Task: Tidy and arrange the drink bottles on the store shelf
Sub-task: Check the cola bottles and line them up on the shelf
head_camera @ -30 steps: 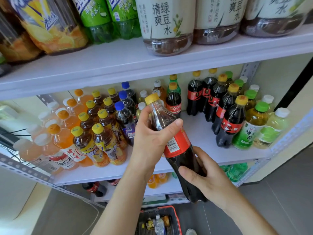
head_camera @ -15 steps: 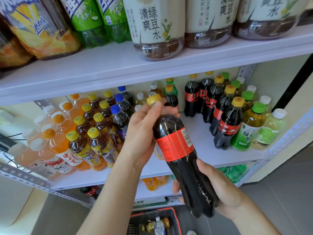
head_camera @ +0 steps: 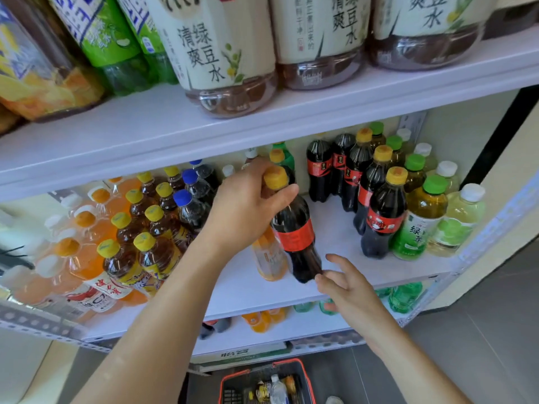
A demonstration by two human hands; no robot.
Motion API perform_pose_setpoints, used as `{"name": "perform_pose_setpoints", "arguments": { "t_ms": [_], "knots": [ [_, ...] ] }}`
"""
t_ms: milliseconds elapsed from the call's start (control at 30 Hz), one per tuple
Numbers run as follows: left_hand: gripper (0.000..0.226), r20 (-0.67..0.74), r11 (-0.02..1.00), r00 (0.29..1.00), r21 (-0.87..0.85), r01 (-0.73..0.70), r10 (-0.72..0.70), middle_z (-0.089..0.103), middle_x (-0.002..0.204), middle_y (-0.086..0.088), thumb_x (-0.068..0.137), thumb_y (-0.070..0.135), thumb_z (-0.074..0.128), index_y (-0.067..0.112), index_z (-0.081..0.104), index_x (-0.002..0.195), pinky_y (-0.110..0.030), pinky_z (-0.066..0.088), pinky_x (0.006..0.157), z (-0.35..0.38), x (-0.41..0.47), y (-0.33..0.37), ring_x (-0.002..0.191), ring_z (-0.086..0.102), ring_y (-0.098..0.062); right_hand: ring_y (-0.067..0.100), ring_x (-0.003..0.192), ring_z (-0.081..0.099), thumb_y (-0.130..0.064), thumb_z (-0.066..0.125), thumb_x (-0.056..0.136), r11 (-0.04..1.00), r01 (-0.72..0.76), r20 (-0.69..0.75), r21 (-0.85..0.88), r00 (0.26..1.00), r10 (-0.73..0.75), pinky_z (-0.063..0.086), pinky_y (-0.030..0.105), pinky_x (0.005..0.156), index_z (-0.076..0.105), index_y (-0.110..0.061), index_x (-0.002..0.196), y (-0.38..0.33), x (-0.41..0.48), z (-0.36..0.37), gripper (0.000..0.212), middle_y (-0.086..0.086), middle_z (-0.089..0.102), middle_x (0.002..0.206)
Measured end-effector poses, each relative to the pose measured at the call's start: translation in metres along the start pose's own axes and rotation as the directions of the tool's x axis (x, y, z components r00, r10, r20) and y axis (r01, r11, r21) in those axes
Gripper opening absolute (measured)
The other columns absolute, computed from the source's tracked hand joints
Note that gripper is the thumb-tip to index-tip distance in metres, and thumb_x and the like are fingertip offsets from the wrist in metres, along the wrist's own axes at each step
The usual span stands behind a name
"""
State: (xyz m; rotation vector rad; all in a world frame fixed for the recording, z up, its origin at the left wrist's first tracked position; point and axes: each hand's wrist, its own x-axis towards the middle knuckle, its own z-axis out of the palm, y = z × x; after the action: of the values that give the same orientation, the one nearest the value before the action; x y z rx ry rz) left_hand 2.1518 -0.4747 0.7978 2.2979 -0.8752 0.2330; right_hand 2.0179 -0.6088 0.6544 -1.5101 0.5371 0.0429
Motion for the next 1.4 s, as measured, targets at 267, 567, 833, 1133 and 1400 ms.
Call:
{"name": "perform_pose_setpoints", "arguments": {
  "t_ms": [267, 567, 833, 1133, 1400],
  "knots": [
    [0.039, 0.103, 0.858, 0.991, 0.498, -0.124, 0.083, 0.063, 0.082, -0.011, 0.093, 0.044, 0.06, 0.008, 0.057, 0.108, -0.038, 0.043, 0.059, 0.043, 0.046, -0.03, 0.077, 0.062, -0.034, 0.025, 0.106, 0.057, -0.006, 0.064, 0.086, 0.728, 0.375, -0.26, -0.574, 0.759, -0.596, 0.048, 0.036, 0.083, 0.056, -0.012, 0.127, -0.024, 0.005, -0.034, 0.042, 0.004, 0.055, 0.116],
    [0.045, 0.166, 0.647, 0.984, 0.757, -0.089, -0.058, 0.064, 0.106, -0.018, 0.099, 0.037, 0.054, 0.001, 0.046, 0.126, -0.035, 0.039, 0.062, 0.084, 0.073, -0.035, 0.094, 0.065, -0.034, 0.043, 0.121, 0.043, -0.007, 0.066, 0.082, 0.485, 0.19, -0.312, -0.853, 0.56, -0.768, 0.037, 0.048, 0.101, 0.046, -0.005, 0.139, -0.068, 0.039, -0.074, 0.06, 0.025, 0.044, 0.138],
    [0.039, 0.122, 0.616, 0.988, 0.787, -0.038, -0.095, 0.053, 0.126, -0.016, 0.094, 0.028, 0.054, 0.008, 0.05, 0.127, -0.047, 0.044, 0.089, 0.085, 0.072, -0.022, 0.119, 0.05, -0.036, 0.043, 0.099, 0.054, -0.005, 0.078, 0.075, 0.473, 0.172, -0.292, -0.864, 0.593, -0.75, 0.046, 0.047, 0.084, 0.05, -0.009, 0.136, -0.069, 0.058, -0.087, 0.067, 0.022, 0.059, 0.112],
    [0.069, 0.286, 0.814, 0.957, 0.568, -0.12, -0.059, 0.022, 0.155, -0.017, 0.09, 0.018, 0.059, 0.009, 0.026, 0.15, -0.052, 0.044, 0.102, 0.152, 0.134, 0.006, 0.136, 0.031, -0.04, 0.035, 0.11, 0.052, -0.016, 0.081, 0.076, 0.507, 0.13, -0.321, -0.852, 0.635, -0.703, 0.043, 0.04, 0.094, 0.034, -0.007, 0.147, -0.063, 0.06, -0.092, 0.085, 0.017, 0.057, 0.122],
    [0.048, 0.241, 0.775, 0.967, 0.626, -0.086, -0.087, 0.044, 0.133, -0.023, 0.087, 0.005, 0.061, 0.004, 0.045, 0.132, -0.044, 0.043, 0.096, 0.164, 0.17, 0.004, 0.117, 0.049, -0.041, 0.035, 0.112, 0.052, -0.016, 0.078, 0.078, 0.521, 0.146, -0.326, -0.841, 0.632, -0.703, 0.044, 0.042, 0.092, 0.034, -0.008, 0.147, -0.062, 0.06, -0.093, 0.082, 0.016, 0.056, 0.125]
  ]
}}
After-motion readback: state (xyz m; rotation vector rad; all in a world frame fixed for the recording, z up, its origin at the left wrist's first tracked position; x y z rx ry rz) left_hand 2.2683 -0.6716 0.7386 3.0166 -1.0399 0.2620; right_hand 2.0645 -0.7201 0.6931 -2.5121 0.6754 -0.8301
